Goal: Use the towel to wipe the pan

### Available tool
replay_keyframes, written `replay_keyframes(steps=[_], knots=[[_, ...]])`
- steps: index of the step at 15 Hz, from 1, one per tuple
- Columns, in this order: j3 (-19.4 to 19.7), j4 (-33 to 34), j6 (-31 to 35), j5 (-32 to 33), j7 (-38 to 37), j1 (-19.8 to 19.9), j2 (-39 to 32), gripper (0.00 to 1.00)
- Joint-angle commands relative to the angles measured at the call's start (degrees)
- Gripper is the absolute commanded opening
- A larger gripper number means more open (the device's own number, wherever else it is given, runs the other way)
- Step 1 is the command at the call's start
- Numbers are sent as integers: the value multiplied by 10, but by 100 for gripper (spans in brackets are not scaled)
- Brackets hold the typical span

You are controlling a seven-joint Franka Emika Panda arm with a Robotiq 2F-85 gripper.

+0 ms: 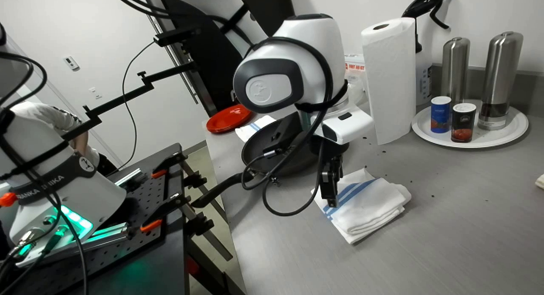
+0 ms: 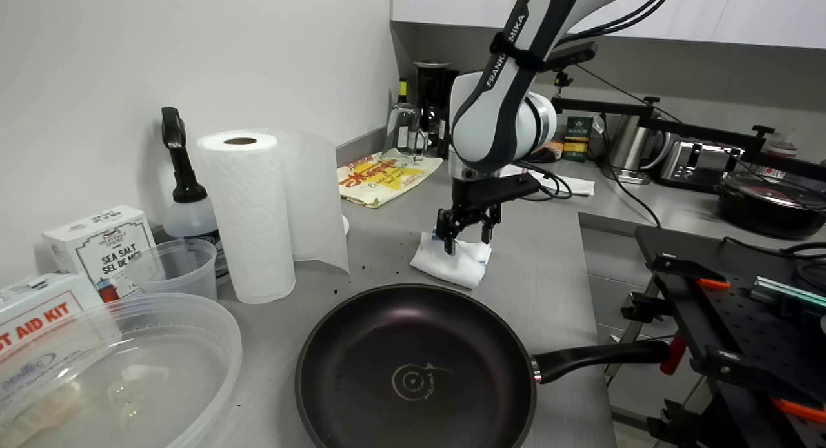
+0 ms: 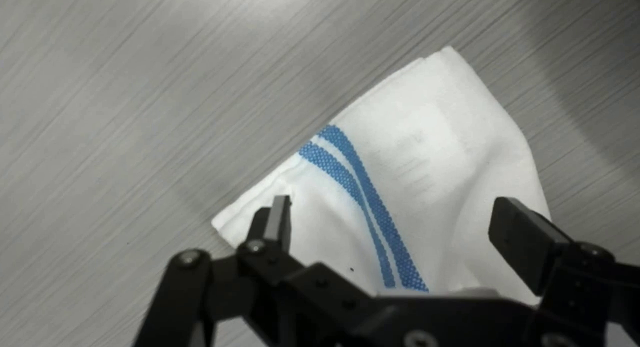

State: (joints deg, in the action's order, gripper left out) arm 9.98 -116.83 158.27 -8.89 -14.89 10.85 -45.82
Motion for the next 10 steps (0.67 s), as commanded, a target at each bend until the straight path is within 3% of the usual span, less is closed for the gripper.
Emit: replay_keyframes(steps=[1, 10], knots=[[-3, 16, 7, -14, -2, -1, -16, 100], [-13, 22, -6, -18, 10, 8, -17, 100]])
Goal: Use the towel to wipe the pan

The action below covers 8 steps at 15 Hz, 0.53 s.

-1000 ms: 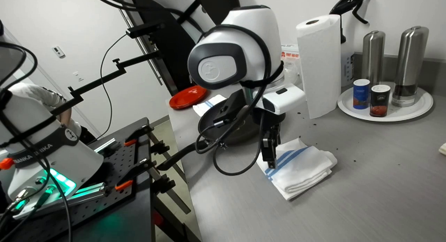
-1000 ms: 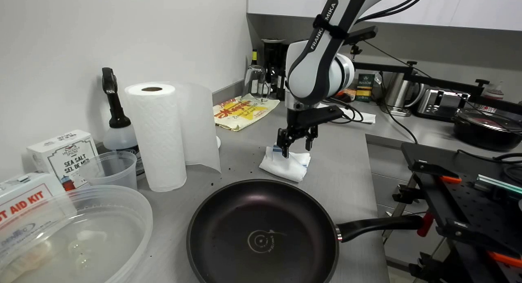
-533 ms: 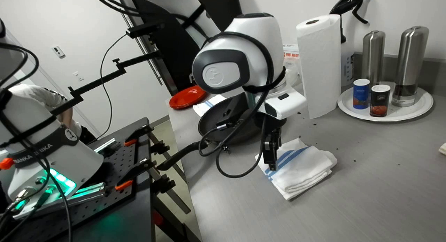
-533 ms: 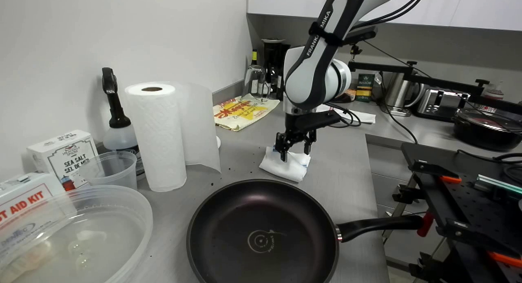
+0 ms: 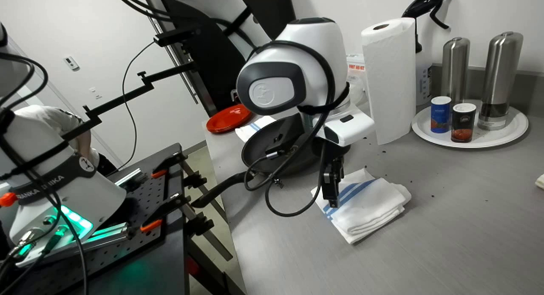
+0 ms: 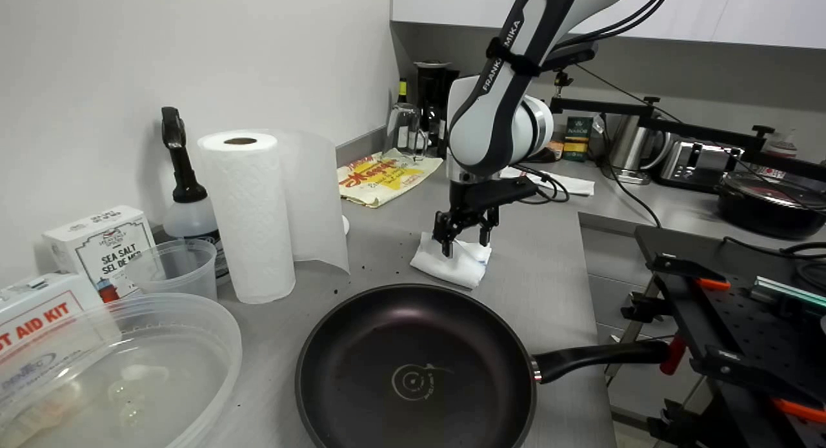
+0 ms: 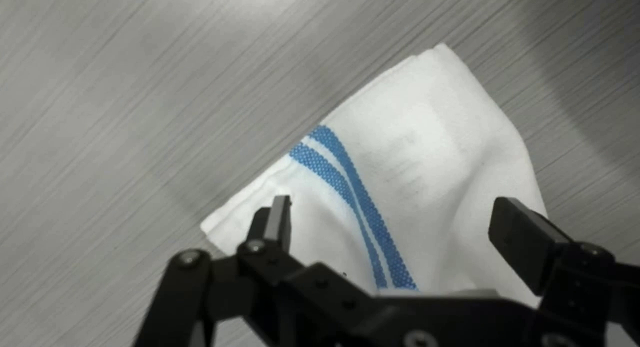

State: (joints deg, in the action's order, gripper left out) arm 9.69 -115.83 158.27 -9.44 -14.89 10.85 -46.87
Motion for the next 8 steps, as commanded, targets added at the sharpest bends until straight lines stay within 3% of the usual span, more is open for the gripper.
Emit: replay_keyframes(steps=[1, 8], knots=[[2, 2, -2, -6, 4, -3, -1, 100], [-1, 2, -3, -6, 5, -1, -1, 100]])
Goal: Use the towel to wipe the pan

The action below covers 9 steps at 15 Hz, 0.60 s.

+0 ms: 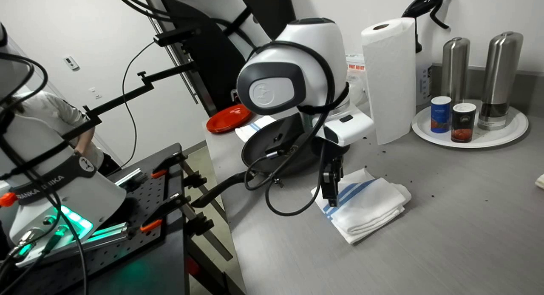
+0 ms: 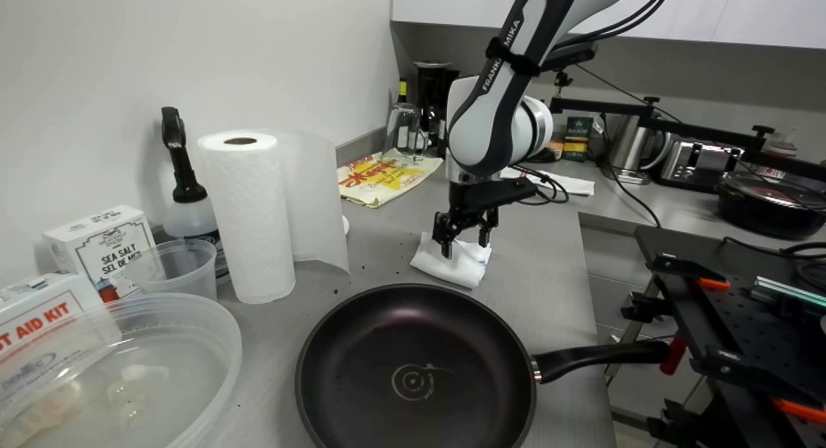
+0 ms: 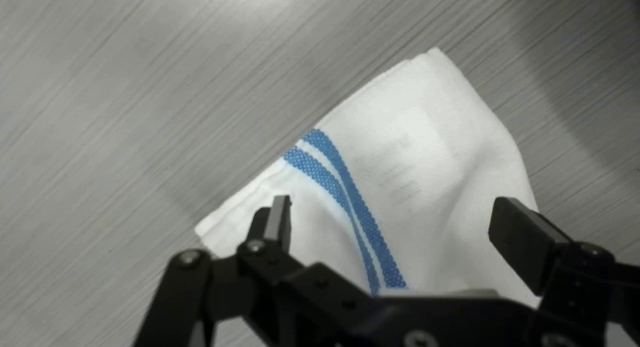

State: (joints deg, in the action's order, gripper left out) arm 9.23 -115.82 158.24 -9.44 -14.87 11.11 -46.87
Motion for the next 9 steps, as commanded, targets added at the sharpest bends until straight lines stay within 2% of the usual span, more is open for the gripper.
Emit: replay_keyframes(steps=[1, 5, 9], knots=[[3, 2, -2, -6, 4, -4, -1, 100], [2, 1, -3, -7, 2, -6, -1, 100], [7, 20, -8, -5, -14, -24, -20, 100]])
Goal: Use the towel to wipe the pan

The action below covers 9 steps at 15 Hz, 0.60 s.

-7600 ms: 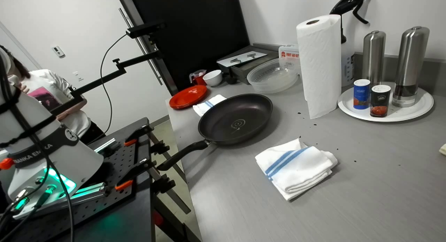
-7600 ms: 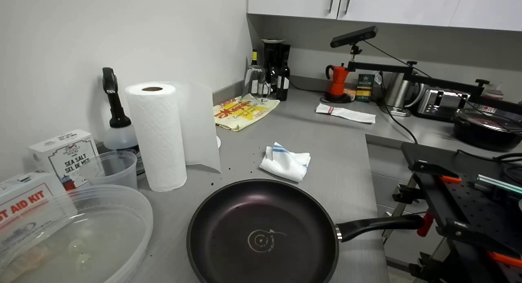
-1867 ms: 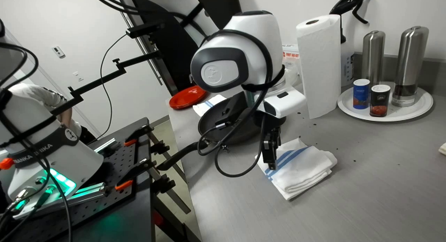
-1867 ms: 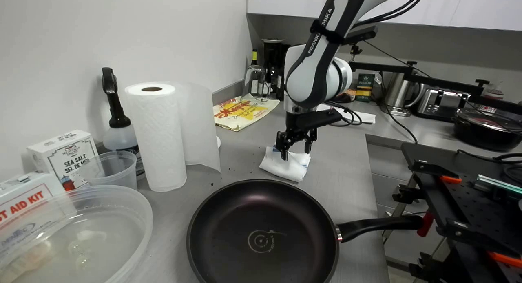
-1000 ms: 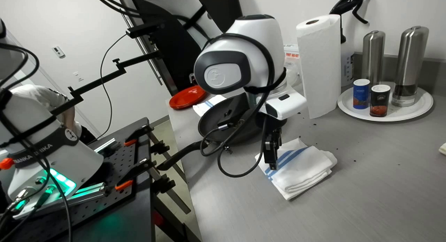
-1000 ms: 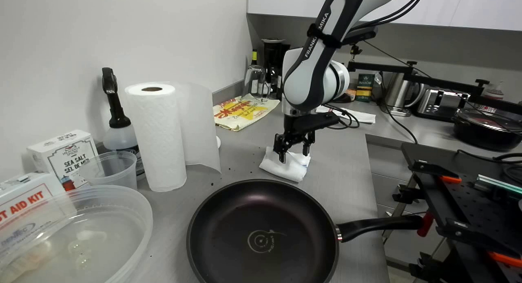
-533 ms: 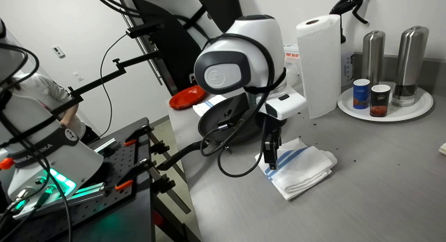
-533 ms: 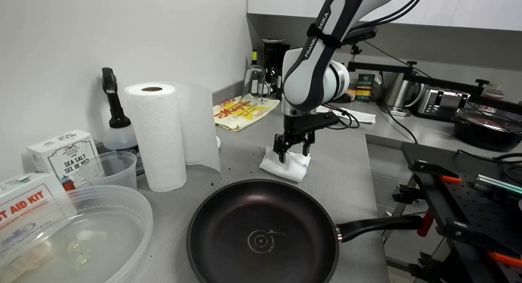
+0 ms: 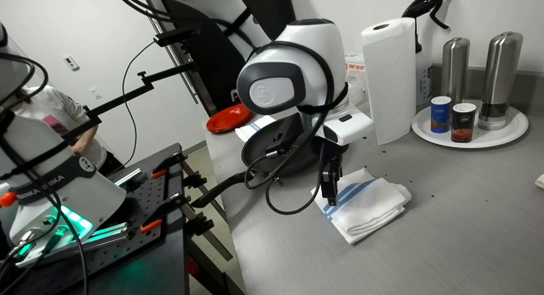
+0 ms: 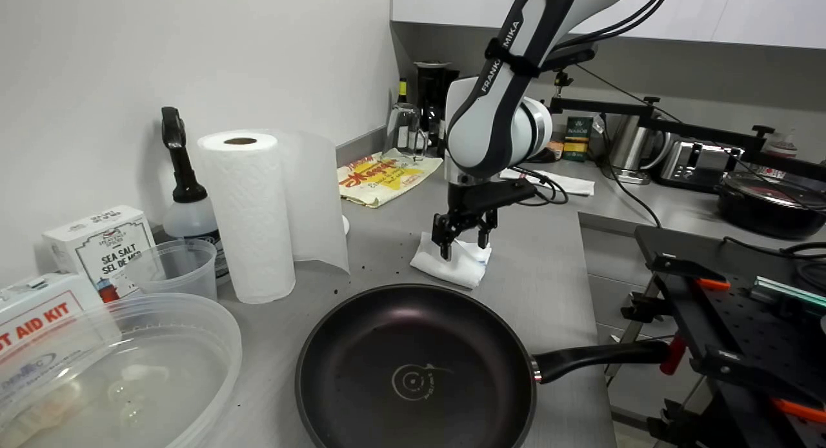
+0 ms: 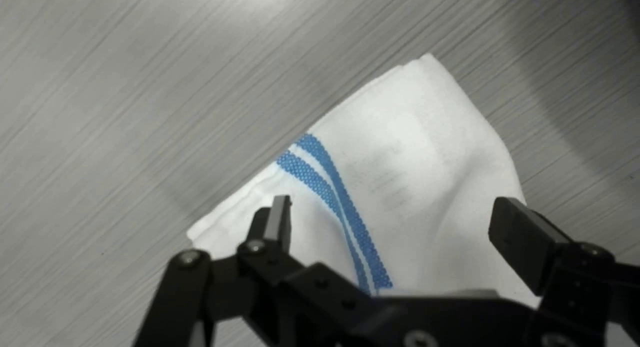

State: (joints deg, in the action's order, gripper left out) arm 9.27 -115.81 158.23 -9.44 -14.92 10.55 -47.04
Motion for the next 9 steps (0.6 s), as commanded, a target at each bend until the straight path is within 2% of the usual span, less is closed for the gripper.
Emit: replay_keyframes(steps=[1, 8, 9], knots=[[9, 25, -6, -4, -19, -25, -27, 100], [29, 78, -9, -6, -60, -48, -78, 100], [31, 86, -12, -7, -65, -48, -83, 96]])
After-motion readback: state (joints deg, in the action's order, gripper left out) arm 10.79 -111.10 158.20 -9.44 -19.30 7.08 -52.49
